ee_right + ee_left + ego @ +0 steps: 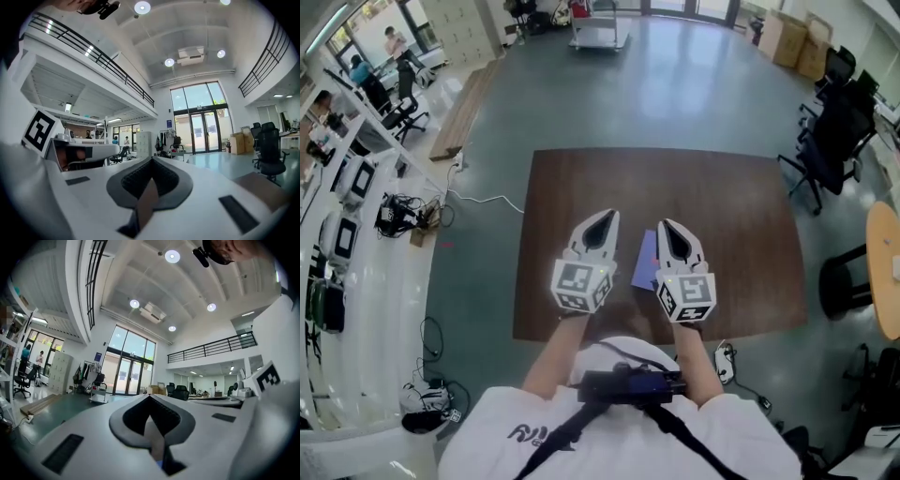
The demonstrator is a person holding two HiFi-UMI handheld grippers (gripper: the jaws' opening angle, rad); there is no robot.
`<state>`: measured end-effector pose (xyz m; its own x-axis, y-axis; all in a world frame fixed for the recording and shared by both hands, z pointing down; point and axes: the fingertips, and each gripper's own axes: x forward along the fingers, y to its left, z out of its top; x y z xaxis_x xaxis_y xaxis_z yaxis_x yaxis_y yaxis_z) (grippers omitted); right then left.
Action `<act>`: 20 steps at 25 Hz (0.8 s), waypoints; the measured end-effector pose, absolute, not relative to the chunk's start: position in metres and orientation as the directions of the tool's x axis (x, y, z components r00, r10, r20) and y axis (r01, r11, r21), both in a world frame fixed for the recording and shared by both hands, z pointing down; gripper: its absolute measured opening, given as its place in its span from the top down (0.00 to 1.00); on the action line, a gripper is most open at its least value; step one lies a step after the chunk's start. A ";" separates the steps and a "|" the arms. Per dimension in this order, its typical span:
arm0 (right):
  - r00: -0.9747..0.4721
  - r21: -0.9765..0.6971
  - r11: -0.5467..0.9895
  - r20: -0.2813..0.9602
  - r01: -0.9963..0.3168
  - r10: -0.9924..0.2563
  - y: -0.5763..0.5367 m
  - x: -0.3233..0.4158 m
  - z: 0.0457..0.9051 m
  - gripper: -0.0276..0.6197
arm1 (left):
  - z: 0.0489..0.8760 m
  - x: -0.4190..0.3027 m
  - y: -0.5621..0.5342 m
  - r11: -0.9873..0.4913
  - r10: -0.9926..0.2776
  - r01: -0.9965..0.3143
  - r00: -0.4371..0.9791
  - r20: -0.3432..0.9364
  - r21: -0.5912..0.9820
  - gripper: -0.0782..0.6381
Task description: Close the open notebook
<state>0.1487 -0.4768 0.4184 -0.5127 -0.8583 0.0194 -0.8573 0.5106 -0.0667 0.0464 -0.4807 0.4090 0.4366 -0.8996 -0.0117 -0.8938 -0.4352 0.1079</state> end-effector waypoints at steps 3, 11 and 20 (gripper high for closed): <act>-0.505 -0.083 0.502 0.022 -0.861 -0.863 -0.477 0.146 0.415 0.97 | 0.410 0.044 -0.480 -0.424 -0.905 -0.901 0.425 -0.008 0.089 0.88; -0.469 -0.054 0.468 0.026 -0.882 -0.883 -0.473 0.147 0.414 0.97 | 0.424 0.037 -0.484 -0.409 -0.909 -0.906 0.415 0.041 0.106 0.88; -0.429 -0.047 0.428 0.016 -0.903 -0.903 -0.461 0.169 0.412 0.97 | 0.431 0.071 -0.479 -0.472 -0.874 -0.874 0.481 0.065 0.119 0.88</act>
